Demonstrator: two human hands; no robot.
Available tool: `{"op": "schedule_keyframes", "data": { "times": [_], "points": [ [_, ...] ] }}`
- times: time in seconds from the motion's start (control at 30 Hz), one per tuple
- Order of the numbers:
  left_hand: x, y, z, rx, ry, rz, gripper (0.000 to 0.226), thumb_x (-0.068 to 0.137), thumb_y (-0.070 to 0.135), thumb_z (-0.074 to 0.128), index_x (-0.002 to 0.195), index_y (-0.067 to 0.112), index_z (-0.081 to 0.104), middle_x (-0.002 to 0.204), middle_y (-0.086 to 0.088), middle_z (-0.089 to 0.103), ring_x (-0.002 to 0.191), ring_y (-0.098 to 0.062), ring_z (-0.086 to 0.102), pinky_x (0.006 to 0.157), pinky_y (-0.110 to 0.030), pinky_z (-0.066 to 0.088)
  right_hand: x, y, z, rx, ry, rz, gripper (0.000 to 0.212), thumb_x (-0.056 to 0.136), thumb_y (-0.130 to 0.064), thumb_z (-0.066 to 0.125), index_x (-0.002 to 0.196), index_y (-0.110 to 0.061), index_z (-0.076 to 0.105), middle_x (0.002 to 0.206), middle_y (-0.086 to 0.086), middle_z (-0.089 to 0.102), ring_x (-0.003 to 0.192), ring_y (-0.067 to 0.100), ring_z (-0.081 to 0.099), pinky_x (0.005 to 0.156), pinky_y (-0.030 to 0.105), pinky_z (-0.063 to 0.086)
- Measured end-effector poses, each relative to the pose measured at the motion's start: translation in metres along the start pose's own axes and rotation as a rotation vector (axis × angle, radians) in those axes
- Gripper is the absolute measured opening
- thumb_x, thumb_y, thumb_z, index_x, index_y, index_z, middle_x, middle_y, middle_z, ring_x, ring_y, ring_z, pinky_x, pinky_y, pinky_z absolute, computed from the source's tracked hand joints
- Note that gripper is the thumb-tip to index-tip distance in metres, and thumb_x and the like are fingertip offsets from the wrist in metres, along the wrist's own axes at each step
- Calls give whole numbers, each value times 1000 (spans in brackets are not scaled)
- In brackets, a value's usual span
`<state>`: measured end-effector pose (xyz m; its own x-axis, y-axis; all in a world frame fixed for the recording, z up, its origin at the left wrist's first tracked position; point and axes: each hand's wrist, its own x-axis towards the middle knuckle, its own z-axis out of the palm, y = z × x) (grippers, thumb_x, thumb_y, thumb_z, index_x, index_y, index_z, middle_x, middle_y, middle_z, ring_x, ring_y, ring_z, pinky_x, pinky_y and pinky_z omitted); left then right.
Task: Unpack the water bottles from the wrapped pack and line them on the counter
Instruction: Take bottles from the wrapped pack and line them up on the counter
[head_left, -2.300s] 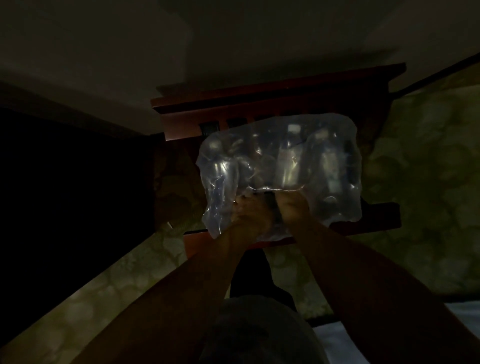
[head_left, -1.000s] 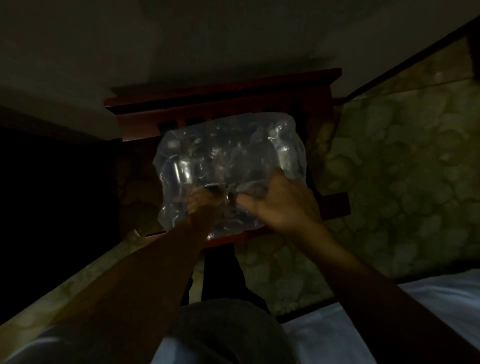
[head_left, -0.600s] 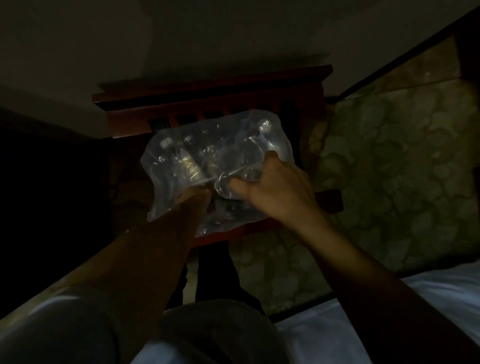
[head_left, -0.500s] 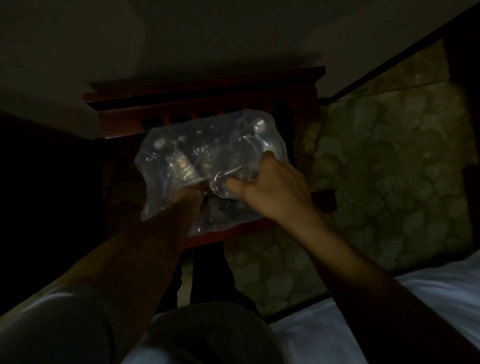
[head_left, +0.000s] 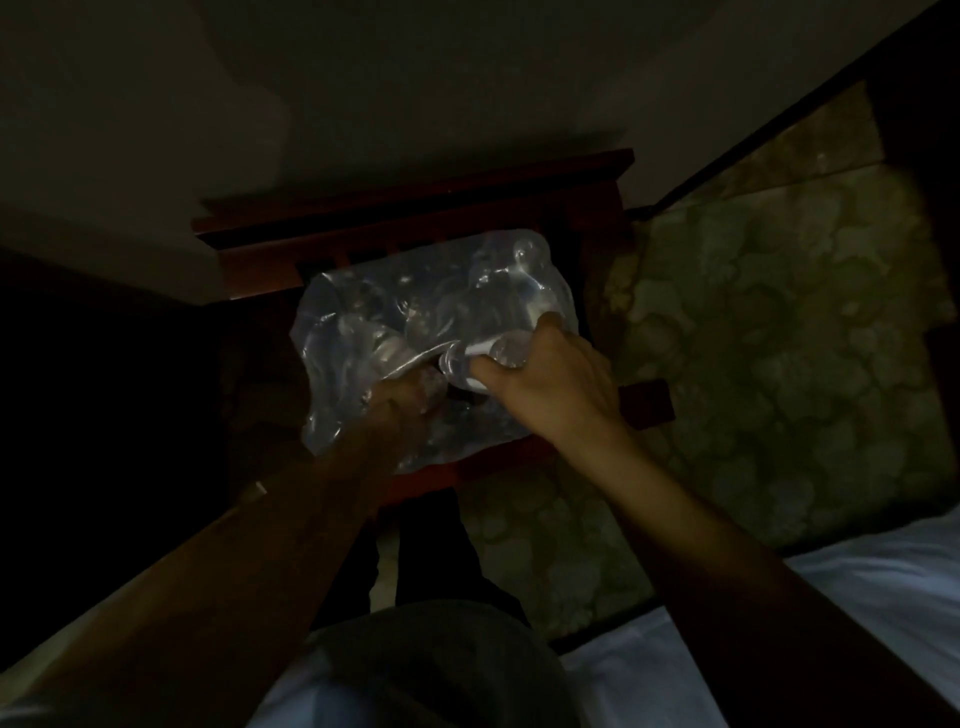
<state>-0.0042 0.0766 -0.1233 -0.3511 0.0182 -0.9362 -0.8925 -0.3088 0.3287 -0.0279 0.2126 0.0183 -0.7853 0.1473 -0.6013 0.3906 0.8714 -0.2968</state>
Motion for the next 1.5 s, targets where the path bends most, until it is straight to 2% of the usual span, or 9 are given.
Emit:
{"op": "schedule_keyframes", "data": {
  "times": [0.2,0.43,0.53,0.6,0.73,0.9,1.1,1.3,1.5],
  "points": [
    [-37,19,-4,-149,-65,-101,25,97,31,54,82,11,59,61,-1,62,52,-11,57,50,-24,47,-4,-9,-1,-49,-14,56,77,76,-68,59,127,-13,44,122,9,61,110,31,60,79,35,46],
    [-96,23,-5,-109,-155,-103,41,93,34,59,115,0,63,110,-20,69,94,-30,66,68,-35,59,-32,-34,-19,-178,-48,71,74,80,-68,55,127,-10,48,123,11,62,110,28,60,73,30,36],
    [-119,28,-7,-118,-219,-83,33,97,25,54,106,-6,61,94,-20,70,77,-25,69,52,-28,58,-46,-39,-29,-196,-57,82,68,81,-68,55,122,-14,55,121,8,62,110,27,60,75,29,40],
    [-141,33,-11,-78,-294,-71,25,100,23,49,96,1,60,79,-11,69,66,-20,69,58,-28,59,-57,-45,-34,-191,-20,89,64,78,-69,54,117,-18,60,118,6,64,107,27,61,81,32,48],
    [-169,45,-24,47,-363,15,36,93,31,60,118,5,59,103,-12,64,88,-25,63,86,-40,54,-81,-63,-56,-188,70,45,58,83,-61,54,115,-13,60,114,5,65,104,24,62,83,28,48],
    [-213,71,-35,27,-490,47,40,97,36,54,103,-1,68,87,-15,74,72,-21,73,66,-27,59,-113,-93,-80,-190,333,40,75,71,-70,57,116,-10,54,111,8,65,98,28,64,75,31,49],
    [-258,102,-52,12,-452,334,63,71,40,80,118,-1,66,97,-16,74,81,-26,72,75,-39,56,-152,-112,-104,329,399,41,63,60,-68,58,94,-15,66,88,0,68,81,23,66,75,37,56],
    [-315,122,-84,110,-401,638,47,85,39,70,106,-3,70,72,-15,70,70,-24,67,66,-31,56,-189,-131,-109,763,340,-95,46,73,-56,61,95,-16,66,76,3,69,55,14,60,50,27,45],
    [-386,133,-114,160,-331,962,27,88,30,64,108,11,68,100,-7,75,90,-18,71,82,-35,55,-235,-156,-112,1104,148,-308,30,87,-43,61,100,-15,59,73,9,64,52,15,57,53,28,46]
  ]
}}
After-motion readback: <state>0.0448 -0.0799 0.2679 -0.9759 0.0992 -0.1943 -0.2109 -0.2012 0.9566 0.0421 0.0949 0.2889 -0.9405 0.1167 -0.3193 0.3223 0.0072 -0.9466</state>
